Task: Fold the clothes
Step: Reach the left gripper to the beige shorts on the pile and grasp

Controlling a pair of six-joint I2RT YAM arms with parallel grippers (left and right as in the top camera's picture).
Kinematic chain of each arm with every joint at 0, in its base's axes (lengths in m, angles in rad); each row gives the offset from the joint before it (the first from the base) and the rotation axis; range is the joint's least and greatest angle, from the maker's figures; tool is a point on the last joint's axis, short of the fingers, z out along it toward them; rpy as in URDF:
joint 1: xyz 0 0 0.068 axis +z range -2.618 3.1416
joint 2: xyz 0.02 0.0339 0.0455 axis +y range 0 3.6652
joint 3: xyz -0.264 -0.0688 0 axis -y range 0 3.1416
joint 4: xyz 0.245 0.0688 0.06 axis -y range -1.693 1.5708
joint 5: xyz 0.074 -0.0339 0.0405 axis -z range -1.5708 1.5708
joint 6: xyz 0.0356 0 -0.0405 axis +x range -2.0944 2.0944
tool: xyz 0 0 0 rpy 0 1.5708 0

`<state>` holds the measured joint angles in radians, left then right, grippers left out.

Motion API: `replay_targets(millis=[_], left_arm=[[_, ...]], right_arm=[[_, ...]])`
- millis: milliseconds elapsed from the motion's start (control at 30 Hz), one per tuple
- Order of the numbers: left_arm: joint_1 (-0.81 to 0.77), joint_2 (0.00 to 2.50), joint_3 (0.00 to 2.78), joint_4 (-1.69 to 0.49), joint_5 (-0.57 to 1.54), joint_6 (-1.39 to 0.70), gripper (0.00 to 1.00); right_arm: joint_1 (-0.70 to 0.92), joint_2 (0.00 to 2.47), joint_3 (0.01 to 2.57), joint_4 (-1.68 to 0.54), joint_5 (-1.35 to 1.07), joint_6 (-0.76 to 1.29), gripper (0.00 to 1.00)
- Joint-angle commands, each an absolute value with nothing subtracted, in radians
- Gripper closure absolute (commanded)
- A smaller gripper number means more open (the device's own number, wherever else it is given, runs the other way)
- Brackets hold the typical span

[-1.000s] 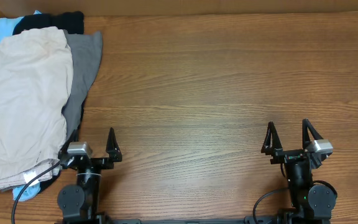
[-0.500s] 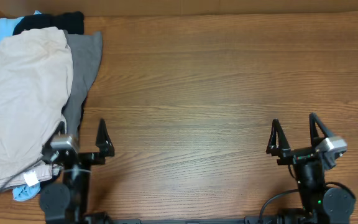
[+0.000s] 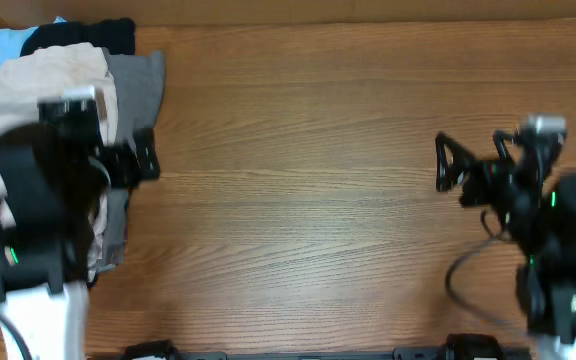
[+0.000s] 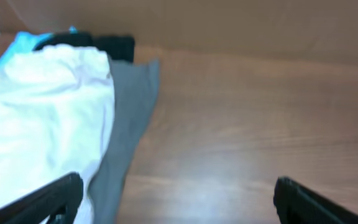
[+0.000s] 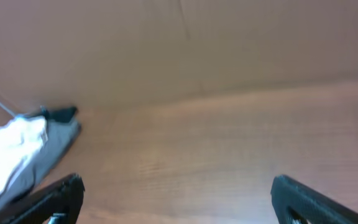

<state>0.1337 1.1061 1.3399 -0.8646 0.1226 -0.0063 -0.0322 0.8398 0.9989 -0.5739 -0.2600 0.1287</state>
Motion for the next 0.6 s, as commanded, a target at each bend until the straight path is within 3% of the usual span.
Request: replay_targets(millis=[0, 267, 567], left_arm=[[0.145, 1.264, 1.524, -0.952, 0.131, 0.137, 0.00], [0.238, 1.509, 1.604, -0.979, 0.105, 0.179, 0.00], [0.574, 1.674, 1.604, -0.911, 0.175, 0.168, 0.00]], right_arm=[[-0.035, 0.987, 1.140, -0.638, -0.278, 0.123, 0.00], [-0.035, 1.245, 1.190, -0.616, -0.468, 0.131, 0.00], [-0.035, 1.366, 1.190, -0.619, -0.560, 0.130, 0.00]])
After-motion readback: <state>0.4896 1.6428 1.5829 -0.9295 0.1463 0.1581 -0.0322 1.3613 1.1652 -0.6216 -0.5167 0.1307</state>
